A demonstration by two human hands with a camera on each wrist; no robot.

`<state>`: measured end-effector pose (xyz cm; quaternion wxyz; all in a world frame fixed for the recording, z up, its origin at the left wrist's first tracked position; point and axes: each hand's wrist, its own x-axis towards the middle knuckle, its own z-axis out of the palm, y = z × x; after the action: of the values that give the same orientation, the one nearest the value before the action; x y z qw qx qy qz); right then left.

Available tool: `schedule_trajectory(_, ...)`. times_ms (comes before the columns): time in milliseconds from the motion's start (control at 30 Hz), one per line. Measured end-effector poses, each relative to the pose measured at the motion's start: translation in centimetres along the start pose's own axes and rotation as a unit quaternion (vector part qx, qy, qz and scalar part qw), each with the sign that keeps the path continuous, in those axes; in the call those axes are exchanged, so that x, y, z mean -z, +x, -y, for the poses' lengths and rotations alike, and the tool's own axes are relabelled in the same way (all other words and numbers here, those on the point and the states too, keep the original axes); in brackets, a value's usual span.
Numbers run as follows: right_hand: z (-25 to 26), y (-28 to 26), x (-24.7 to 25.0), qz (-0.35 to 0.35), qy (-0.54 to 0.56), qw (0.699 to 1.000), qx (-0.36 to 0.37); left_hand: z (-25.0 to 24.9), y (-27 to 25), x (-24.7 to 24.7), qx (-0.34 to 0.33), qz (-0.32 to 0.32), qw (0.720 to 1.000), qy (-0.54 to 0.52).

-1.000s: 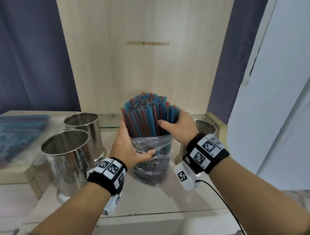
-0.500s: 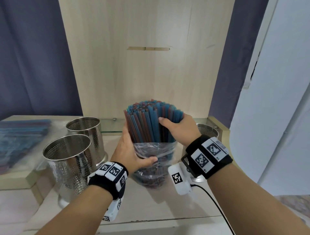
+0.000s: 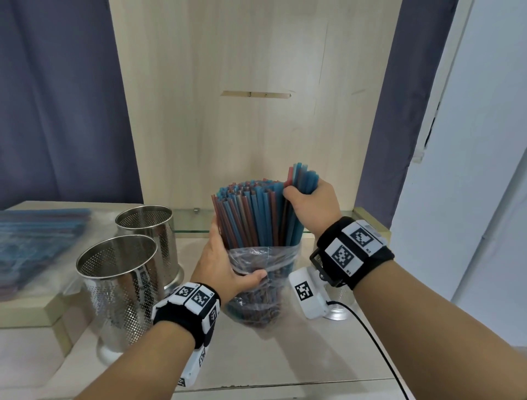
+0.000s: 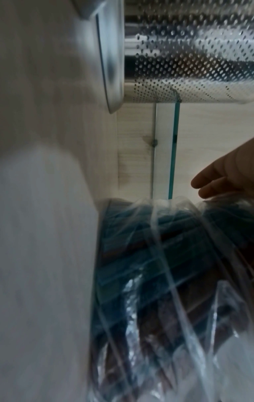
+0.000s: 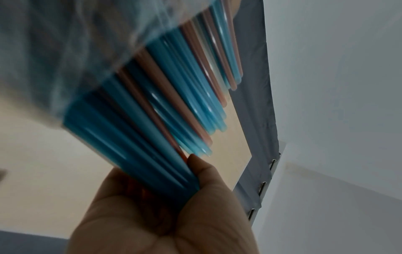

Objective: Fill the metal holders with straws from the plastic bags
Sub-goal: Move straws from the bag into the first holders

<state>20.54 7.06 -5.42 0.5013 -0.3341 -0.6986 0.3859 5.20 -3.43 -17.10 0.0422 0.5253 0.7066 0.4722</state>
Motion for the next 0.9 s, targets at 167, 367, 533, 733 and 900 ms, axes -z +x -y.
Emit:
schedule_trajectory(167, 1.5, 1.4, 0.2, -0.012, 0.027, 0.999, 0.020, 0.0, 0.1, 0.0, 0.005, -0.009, 1.000, -0.013)
schedule_trajectory(367, 3.8, 3.1, 1.2, -0.016, 0.128, 0.991, 0.028, 0.6, 0.3, -0.2, 0.030, -0.014, 0.999, -0.015)
schedule_trajectory(533, 5.3, 4.7, 2.7, -0.017, 0.152, 0.987, 0.055, 0.6, 0.3, -0.2, 0.028, -0.013, 0.999, -0.024)
schedule_trajectory(733, 7.3, 6.2, 6.1, -0.050, 0.232, 0.969, 0.066, 0.4, 0.2, 0.0, 0.021, -0.015, 0.999, -0.028)
schedule_trajectory(900, 7.8, 6.2, 9.6, -0.070, 0.236, 0.965, 0.085, 0.3, 0.3, -0.1, 0.026, -0.011, 0.999, -0.021)
